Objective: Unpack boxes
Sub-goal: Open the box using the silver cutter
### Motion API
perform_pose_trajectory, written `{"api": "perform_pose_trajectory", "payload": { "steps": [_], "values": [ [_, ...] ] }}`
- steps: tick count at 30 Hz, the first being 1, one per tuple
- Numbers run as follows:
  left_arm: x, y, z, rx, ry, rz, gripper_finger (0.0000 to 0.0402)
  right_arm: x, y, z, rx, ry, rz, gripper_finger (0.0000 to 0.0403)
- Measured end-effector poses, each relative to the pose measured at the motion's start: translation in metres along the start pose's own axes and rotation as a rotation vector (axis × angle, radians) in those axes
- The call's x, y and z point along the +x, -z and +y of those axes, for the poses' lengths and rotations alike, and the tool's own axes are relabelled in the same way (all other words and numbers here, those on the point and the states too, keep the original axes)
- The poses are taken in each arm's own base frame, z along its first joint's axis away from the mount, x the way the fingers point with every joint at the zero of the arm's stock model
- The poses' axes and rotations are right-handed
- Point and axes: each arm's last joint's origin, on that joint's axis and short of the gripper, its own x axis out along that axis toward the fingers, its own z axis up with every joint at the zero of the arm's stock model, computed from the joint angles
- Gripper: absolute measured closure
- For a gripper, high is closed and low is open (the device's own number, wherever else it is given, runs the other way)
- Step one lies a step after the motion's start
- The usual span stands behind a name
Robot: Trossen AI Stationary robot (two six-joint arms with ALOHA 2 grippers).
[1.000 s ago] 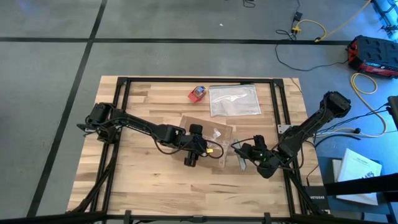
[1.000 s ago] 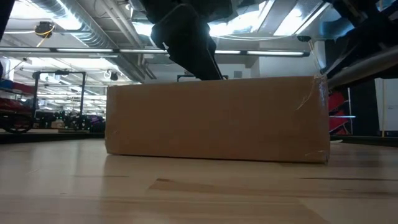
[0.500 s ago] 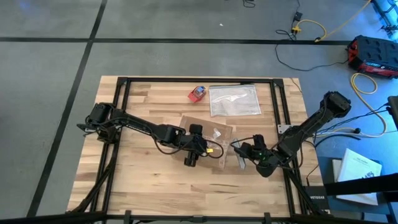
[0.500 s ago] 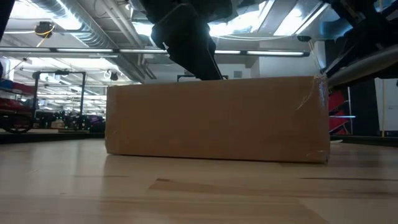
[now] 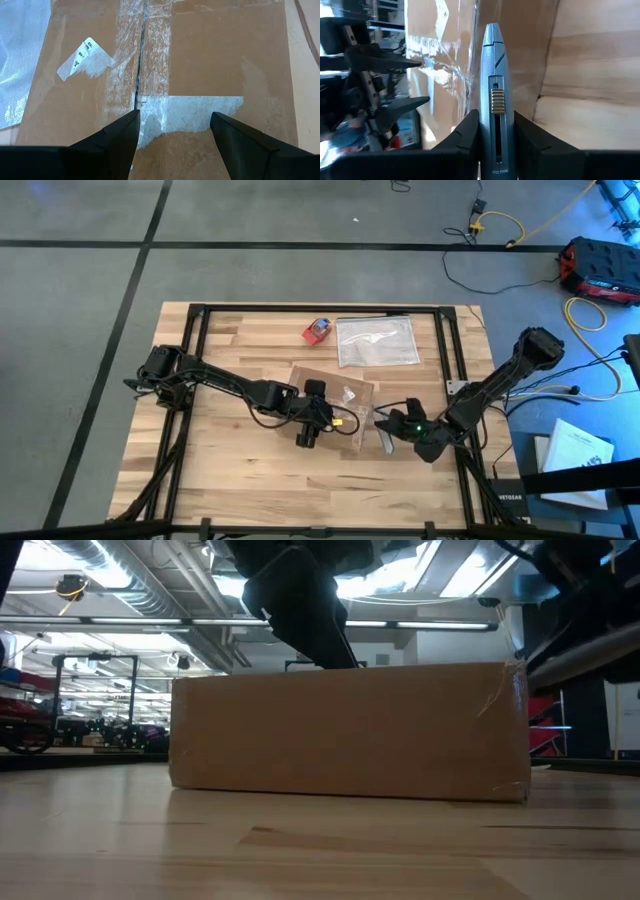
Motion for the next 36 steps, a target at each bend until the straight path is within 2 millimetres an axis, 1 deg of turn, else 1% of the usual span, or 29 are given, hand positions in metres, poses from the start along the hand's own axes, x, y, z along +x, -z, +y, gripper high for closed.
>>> {"api": "perform_pose_trajectory", "payload": {
  "steps": [2,18,36],
  "values": [
    [0.0001,0.0000,0.0000,0.000,0.001,0.000,0.0167,0.0008,-0.0028,-0.0049,-0.007,-0.001,-0.018,0.0341],
    [0.0000,0.0000,0.0000,0.000,0.001,0.000,0.0167,0.0002,-0.0038,-0.0029,-0.003,-0.047,-0.073,0.0341],
    [0.0000,0.0001,-0.0001,-0.008,0.002,0.000,0.0167,0.0003,-0.0018,-0.0011,-0.033,-0.058,-0.041,0.0341]
  ]
}}
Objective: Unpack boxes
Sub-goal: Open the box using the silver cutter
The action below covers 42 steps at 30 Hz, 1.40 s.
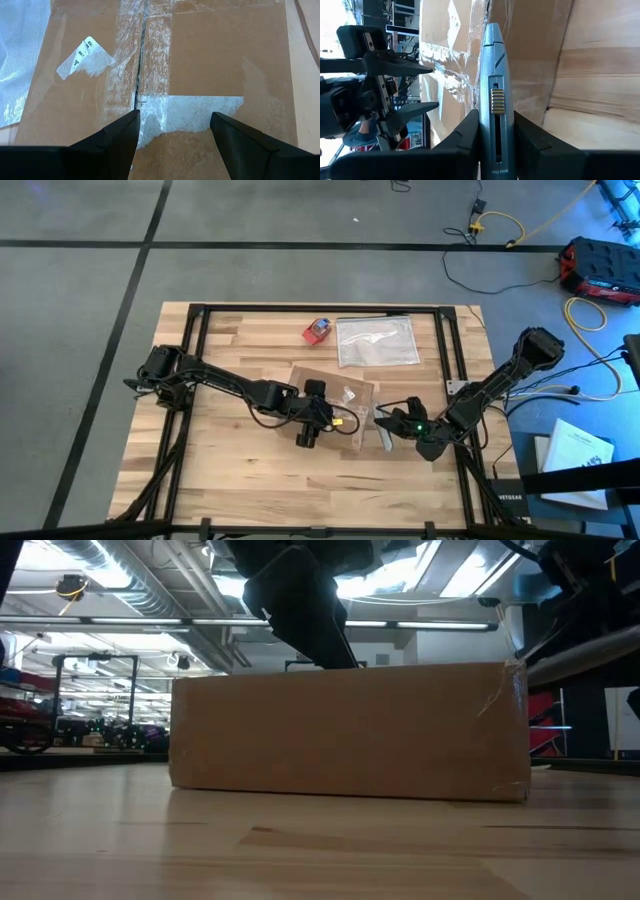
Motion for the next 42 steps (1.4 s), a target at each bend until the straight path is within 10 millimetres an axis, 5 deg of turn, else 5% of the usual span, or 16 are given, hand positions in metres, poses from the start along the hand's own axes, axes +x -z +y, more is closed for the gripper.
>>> {"api": "perform_pose_trajectory", "payload": {
  "steps": [42],
  "values": [
    [0.0001,-0.0006,-0.0001,-0.008,-0.001,-0.007,0.0167,0.0003,0.0016,0.0008,-0.011,-0.022,0.039,0.0341]
  ]
}}
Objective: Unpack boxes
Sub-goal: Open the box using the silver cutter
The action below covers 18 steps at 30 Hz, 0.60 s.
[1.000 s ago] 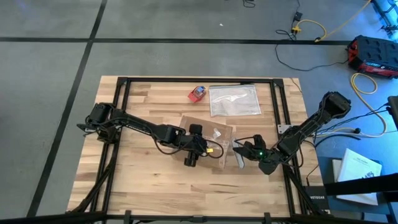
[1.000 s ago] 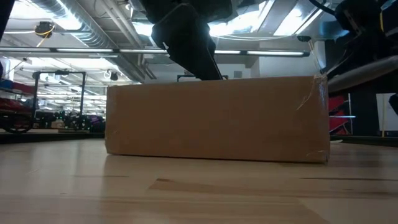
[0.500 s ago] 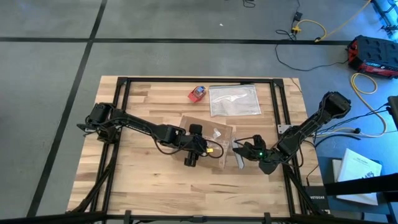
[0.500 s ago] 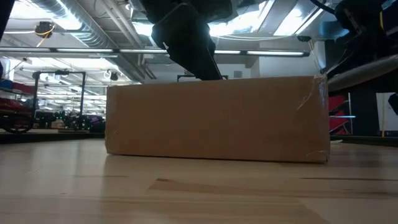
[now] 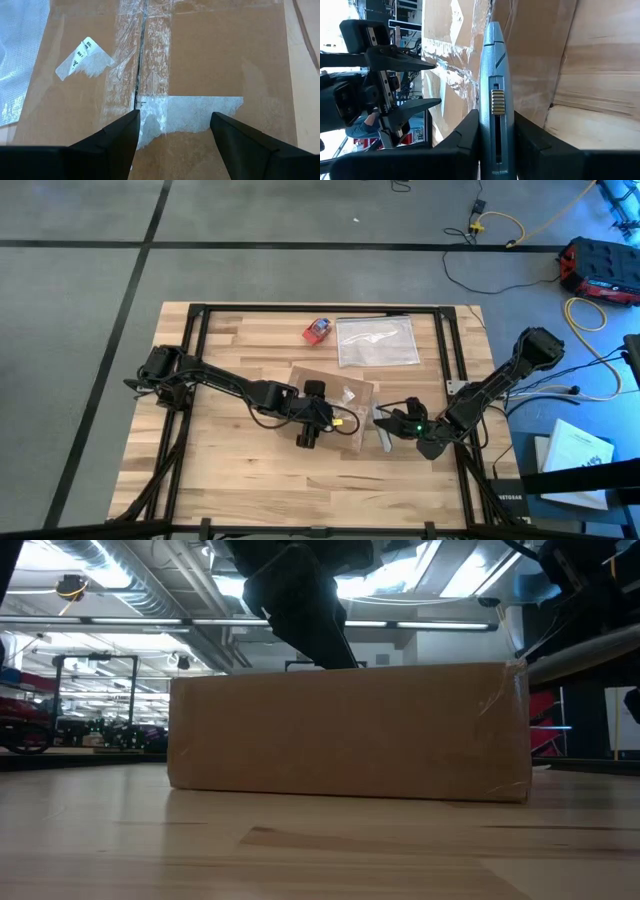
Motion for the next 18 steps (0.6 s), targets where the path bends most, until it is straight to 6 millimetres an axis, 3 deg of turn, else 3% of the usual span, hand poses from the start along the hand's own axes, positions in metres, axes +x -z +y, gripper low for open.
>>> {"api": "perform_pose_trajectory", "payload": {
  "steps": [18],
  "values": [
    [0.0004,-0.0011,0.0002,0.005,-0.001,-0.012,0.0167,-0.0001,0.0028,0.0014,-0.019,0.013,0.067,0.0341]
  ]
}}
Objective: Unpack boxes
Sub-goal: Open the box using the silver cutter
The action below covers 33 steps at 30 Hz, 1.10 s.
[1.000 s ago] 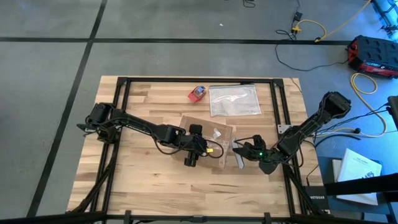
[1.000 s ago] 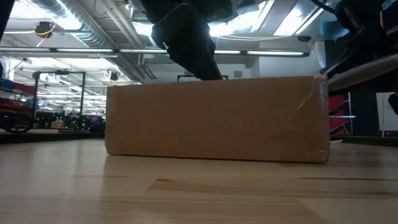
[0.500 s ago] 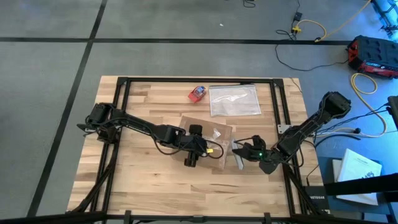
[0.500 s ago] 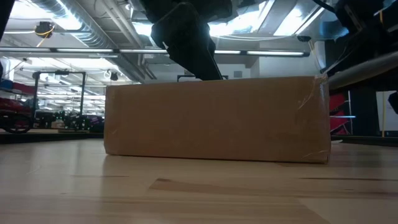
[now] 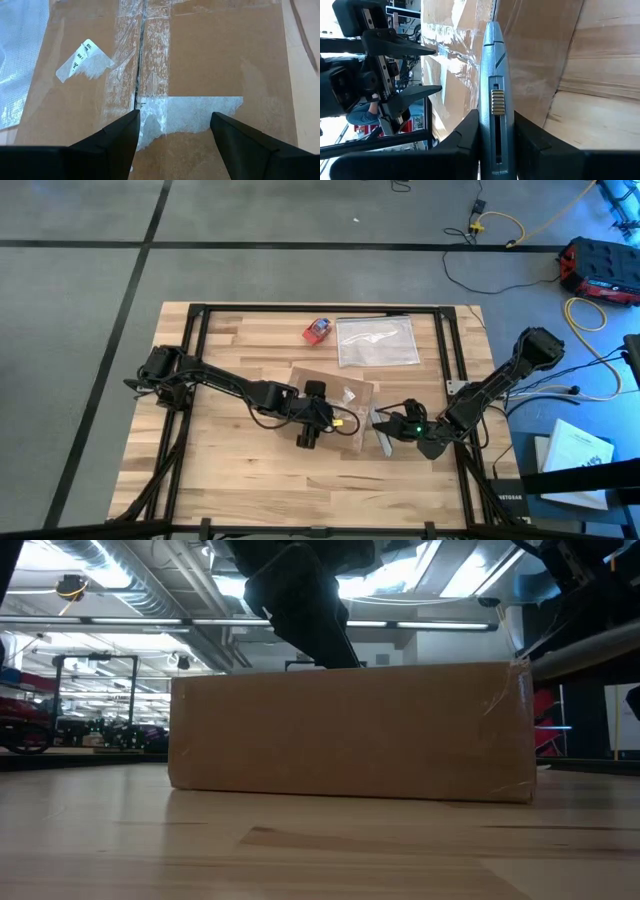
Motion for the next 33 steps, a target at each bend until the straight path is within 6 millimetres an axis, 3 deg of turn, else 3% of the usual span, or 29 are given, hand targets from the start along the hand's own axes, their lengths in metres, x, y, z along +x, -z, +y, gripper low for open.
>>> {"api": "perform_pose_trajectory", "payload": {
  "steps": [21,33],
  "values": [
    [0.000,0.000,0.000,-0.001,0.003,-0.002,0.0167,0.000,0.002,0.001,0.001,0.006,0.058,0.0341],
    [0.012,0.003,-0.004,-0.014,0.007,0.021,0.0167,0.000,0.004,0.002,0.009,0.015,0.111,0.0341]
  ]
}}
